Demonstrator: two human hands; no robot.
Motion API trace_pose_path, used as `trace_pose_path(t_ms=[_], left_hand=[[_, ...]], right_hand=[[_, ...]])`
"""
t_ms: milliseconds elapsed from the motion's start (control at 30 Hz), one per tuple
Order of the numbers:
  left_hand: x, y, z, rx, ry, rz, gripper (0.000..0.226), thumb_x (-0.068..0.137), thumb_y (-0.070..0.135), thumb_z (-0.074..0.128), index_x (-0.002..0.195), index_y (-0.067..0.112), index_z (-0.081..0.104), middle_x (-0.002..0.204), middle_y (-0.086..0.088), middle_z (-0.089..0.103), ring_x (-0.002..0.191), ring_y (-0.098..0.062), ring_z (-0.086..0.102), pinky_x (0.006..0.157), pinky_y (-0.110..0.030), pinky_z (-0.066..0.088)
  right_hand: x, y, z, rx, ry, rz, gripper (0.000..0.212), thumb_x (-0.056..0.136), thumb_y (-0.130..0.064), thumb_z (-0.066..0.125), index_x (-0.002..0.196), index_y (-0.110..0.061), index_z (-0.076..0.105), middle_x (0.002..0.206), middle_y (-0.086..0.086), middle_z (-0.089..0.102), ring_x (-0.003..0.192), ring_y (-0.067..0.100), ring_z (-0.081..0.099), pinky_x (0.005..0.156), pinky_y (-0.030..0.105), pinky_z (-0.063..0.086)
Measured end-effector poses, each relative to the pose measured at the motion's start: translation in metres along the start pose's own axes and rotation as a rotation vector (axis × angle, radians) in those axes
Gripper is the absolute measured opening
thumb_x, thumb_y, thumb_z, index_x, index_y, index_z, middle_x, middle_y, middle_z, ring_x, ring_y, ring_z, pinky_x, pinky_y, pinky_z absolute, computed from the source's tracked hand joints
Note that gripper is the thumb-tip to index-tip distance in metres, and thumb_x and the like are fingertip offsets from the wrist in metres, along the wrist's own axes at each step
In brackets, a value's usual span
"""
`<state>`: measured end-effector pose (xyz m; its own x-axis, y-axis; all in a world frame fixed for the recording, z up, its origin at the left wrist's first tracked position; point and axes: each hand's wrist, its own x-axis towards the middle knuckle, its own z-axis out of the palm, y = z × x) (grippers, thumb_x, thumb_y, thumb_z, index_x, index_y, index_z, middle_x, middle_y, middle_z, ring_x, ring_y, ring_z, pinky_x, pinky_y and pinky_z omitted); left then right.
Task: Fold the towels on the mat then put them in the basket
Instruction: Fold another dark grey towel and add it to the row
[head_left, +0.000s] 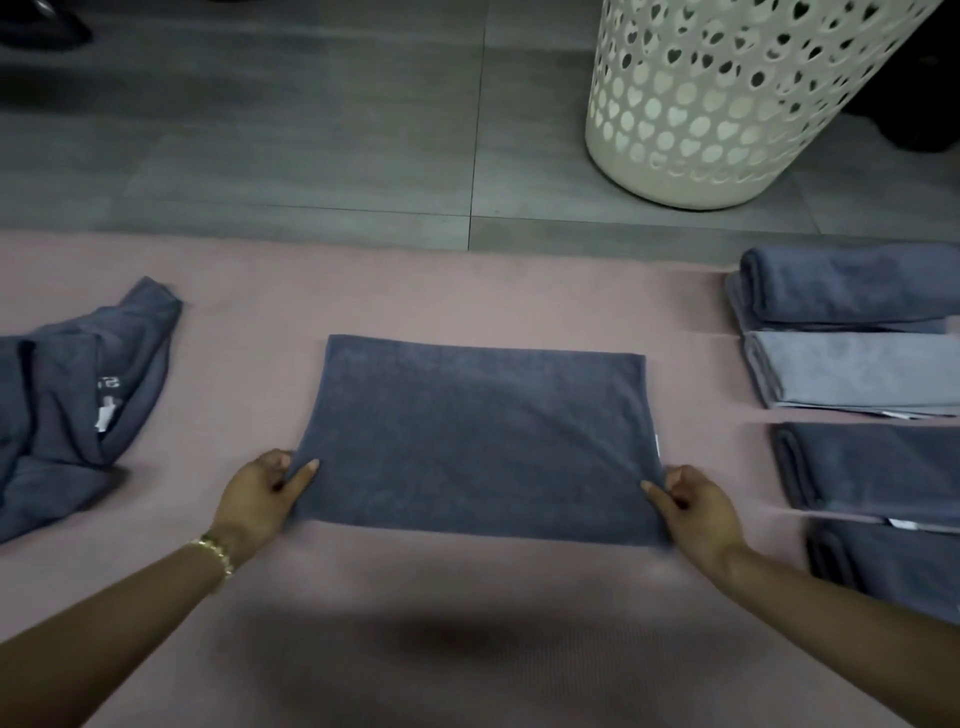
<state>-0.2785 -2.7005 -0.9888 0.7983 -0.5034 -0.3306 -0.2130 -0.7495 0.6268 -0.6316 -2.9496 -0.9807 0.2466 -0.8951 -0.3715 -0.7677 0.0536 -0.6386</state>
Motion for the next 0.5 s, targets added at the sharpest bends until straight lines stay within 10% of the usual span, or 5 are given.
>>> trace_pose_path(t_ms=[100, 233, 300, 500], left_hand=[[-0.015, 0.012, 0.015, 0.163, 0.265, 0.162, 0.04, 0.088, 0.028, 0.063, 0.116, 0.001, 0.051, 0.103, -0.018, 0.059, 0.101, -0.039, 0.054, 0.085, -0.043, 0.044], [-0.028, 0.039, 0.056, 0.37, 0.099, 0.504, 0.061, 0.092, 0.049, 0.029, 0.143, 0.016, 0.039, 0.146, -0.007, 0.041, 0.138, -0.029, 0.033, 0.114, -0.047, 0.019], [-0.03, 0.046, 0.08, 0.469, -0.016, 0.546, 0.064, 0.094, 0.056, 0.012, 0.148, 0.025, 0.026, 0.154, 0.0, 0.028, 0.144, -0.022, 0.016, 0.115, -0.045, 0.002], [-0.014, 0.014, 0.082, 0.666, -0.051, 0.509, 0.063, 0.094, 0.06, 0.001, 0.149, 0.032, 0.013, 0.155, 0.0, 0.025, 0.143, -0.019, 0.01, 0.113, -0.046, -0.001]], right_hand=[[-0.011, -0.022, 0.018, -0.228, 0.201, -0.25, 0.021, 0.09, -0.026, 0.06, 0.098, -0.009, 0.052, 0.099, 0.013, 0.057, 0.09, 0.031, 0.054, 0.075, 0.036, 0.046], [-0.026, -0.061, 0.076, -0.436, -0.05, -0.601, 0.066, 0.09, -0.047, 0.019, 0.141, -0.012, 0.042, 0.15, 0.009, 0.036, 0.139, 0.026, 0.033, 0.116, 0.04, 0.019], [-0.034, -0.074, 0.11, -0.572, -0.198, -0.611, 0.069, 0.088, -0.05, 0.008, 0.148, -0.022, 0.028, 0.157, -0.001, 0.021, 0.145, 0.021, 0.019, 0.117, 0.033, -0.001], [-0.013, -0.053, 0.117, -0.795, -0.187, -0.581, 0.06, 0.097, -0.056, 0.006, 0.147, -0.029, 0.022, 0.147, -0.002, 0.043, 0.136, 0.019, 0.027, 0.11, 0.044, 0.01]])
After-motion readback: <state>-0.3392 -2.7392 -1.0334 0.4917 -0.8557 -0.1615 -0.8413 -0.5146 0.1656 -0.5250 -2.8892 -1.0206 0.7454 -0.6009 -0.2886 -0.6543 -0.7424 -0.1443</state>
